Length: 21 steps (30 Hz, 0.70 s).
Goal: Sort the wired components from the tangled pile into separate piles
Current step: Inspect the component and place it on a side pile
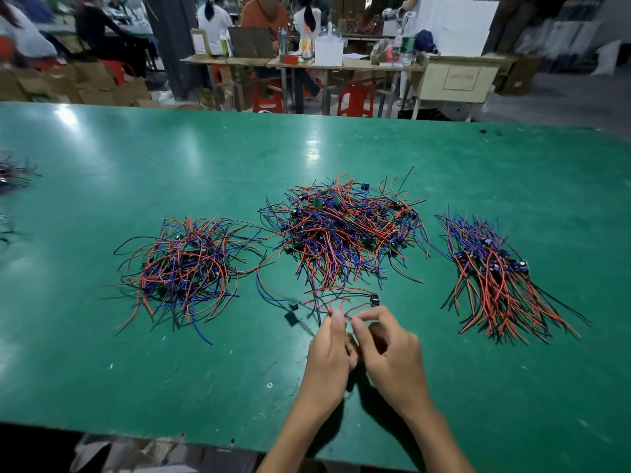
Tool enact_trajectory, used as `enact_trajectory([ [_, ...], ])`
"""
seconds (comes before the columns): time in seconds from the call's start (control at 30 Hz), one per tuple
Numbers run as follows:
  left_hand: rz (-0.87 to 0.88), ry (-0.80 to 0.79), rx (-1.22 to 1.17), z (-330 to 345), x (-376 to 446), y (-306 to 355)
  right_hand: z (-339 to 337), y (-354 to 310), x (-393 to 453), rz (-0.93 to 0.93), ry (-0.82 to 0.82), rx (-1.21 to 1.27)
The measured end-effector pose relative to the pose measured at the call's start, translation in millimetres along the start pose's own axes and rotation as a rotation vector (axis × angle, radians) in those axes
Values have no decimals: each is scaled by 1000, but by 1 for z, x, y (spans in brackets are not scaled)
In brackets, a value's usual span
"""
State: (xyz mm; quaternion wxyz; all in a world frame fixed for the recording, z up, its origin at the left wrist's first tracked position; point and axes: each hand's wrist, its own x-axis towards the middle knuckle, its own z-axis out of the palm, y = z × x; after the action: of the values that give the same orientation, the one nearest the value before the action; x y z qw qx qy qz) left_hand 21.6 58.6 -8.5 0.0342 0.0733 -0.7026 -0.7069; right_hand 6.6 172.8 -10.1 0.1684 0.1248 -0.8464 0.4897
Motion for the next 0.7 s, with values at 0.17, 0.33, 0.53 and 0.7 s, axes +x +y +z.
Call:
enact_trajectory([
  [0.17,-3,66,3,0,2,-2,0,-3,-1,-24,-24,-42],
  [0.33,20,121,84,0,1,-3,0,1,-1,-30,-27,19],
  [0.53,30,-67,-5,-3,-5,3,-1,9,16,350,2,173],
  [0.7,-33,-46,-27,-2,-3,5,-2,9,42,549,-60,314],
])
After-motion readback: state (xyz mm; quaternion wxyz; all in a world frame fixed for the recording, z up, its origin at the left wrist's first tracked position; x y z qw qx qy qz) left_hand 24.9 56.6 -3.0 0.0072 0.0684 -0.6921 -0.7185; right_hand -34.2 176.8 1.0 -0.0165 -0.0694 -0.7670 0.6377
